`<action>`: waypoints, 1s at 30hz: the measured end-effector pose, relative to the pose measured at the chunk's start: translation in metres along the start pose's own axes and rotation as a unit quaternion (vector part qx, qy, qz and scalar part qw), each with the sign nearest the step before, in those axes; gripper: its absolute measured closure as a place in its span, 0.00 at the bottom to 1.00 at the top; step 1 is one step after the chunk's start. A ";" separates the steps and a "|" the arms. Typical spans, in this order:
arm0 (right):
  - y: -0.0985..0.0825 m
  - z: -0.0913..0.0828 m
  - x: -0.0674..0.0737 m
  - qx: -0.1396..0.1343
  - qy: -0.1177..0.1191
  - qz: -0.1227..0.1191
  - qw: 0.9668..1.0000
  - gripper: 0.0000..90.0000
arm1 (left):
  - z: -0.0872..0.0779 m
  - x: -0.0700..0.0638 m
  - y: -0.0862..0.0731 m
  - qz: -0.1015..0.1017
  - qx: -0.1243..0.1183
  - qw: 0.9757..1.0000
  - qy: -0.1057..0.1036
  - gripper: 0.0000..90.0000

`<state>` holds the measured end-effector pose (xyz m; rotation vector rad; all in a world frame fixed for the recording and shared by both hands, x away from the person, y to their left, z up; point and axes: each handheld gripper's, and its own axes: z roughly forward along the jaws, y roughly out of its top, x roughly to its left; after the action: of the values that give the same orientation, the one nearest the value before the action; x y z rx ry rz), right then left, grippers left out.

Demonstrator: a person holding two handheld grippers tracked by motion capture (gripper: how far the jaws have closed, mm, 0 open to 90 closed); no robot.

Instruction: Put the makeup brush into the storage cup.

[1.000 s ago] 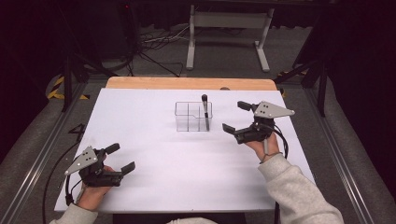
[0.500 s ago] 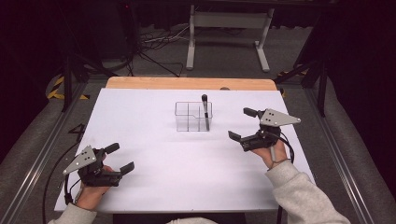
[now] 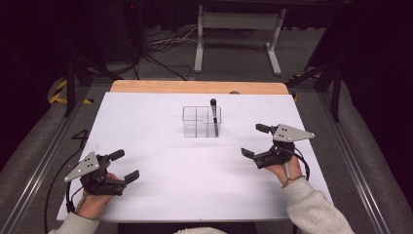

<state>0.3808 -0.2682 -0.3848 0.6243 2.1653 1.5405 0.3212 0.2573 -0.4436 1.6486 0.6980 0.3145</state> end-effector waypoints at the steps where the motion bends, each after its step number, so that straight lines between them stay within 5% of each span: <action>1: -0.002 0.000 0.001 0.001 0.001 0.001 1.000 0.00 | 0.000 0.000 0.000 -0.001 0.000 1.000 0.000 0.03; 16: -0.034 -0.005 0.010 -0.013 0.000 0.028 1.000 0.00 | 0.001 0.000 0.000 0.002 0.006 1.000 -0.007 0.03; 24: -0.048 0.001 0.013 0.004 0.003 0.029 1.000 0.00 | 0.003 -0.001 -0.002 0.002 0.007 1.000 -0.010 0.03; 30: -0.058 0.000 0.009 -0.015 -0.002 0.055 0.998 0.00 | 0.004 -0.001 -0.004 0.002 0.008 1.000 -0.009 0.03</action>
<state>0.3664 -0.2796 -0.4404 0.7471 2.1326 1.6218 0.3213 0.2541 -0.4479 1.6668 0.6867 0.2971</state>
